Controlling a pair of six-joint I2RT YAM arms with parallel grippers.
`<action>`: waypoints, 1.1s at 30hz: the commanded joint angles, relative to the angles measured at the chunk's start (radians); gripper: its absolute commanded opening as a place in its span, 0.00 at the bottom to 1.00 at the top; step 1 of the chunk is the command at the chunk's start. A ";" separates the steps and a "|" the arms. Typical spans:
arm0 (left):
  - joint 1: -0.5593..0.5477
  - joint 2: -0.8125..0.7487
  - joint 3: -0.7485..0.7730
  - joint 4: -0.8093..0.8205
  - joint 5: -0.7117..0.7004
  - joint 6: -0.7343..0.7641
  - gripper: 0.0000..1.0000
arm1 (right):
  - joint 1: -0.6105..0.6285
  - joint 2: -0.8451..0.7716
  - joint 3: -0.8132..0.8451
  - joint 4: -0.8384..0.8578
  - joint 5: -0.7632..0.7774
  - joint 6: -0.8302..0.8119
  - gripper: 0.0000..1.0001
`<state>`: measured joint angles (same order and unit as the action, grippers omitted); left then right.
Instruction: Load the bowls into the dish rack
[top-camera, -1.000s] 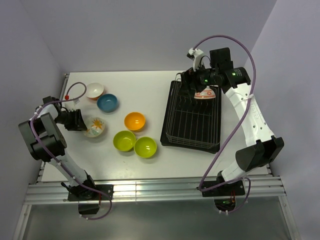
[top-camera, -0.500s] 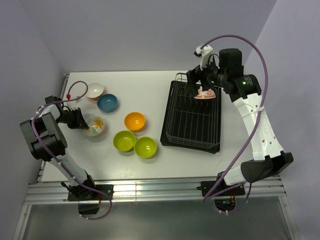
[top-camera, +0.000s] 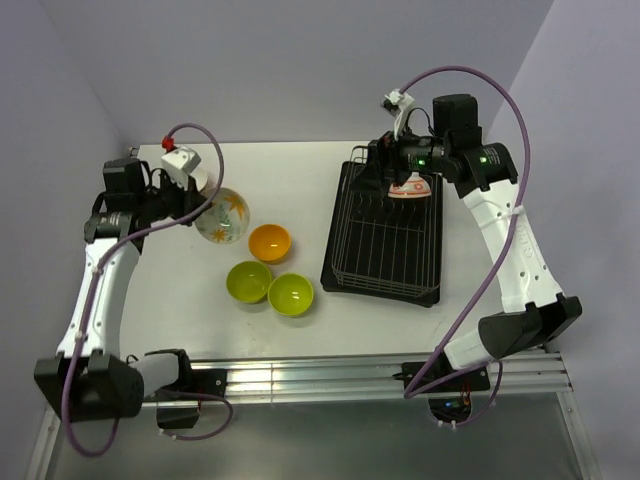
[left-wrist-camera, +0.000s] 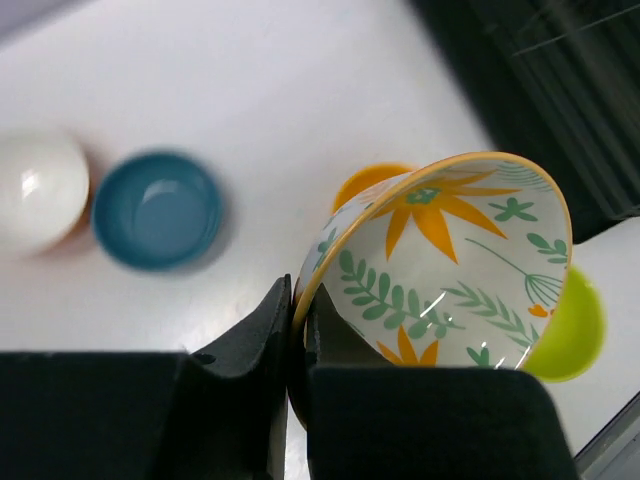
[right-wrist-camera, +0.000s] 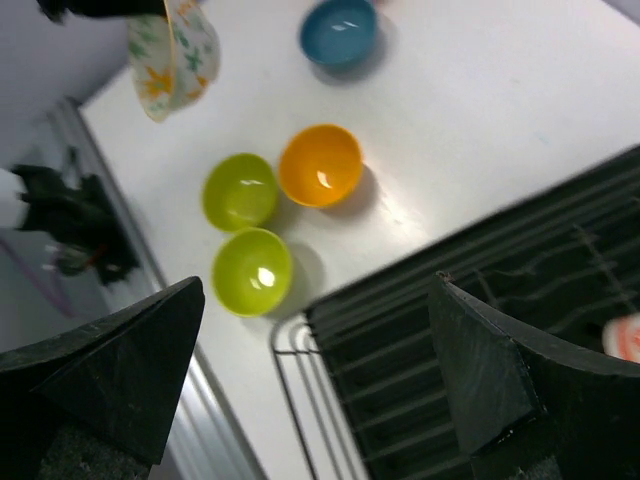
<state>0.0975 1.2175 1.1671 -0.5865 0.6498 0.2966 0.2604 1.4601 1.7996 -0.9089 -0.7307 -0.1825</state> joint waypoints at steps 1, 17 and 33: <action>-0.088 -0.090 0.025 0.161 0.034 -0.086 0.00 | 0.016 -0.049 -0.049 0.114 -0.163 0.162 1.00; -0.501 -0.098 0.062 0.430 0.022 -0.240 0.00 | 0.145 -0.066 -0.215 0.383 -0.265 0.451 1.00; -0.578 -0.065 0.071 0.505 0.048 -0.287 0.00 | 0.252 -0.052 -0.312 0.470 -0.297 0.563 1.00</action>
<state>-0.4751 1.1736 1.1896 -0.1814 0.6689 0.0357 0.5087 1.4223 1.4944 -0.5098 -0.9878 0.3252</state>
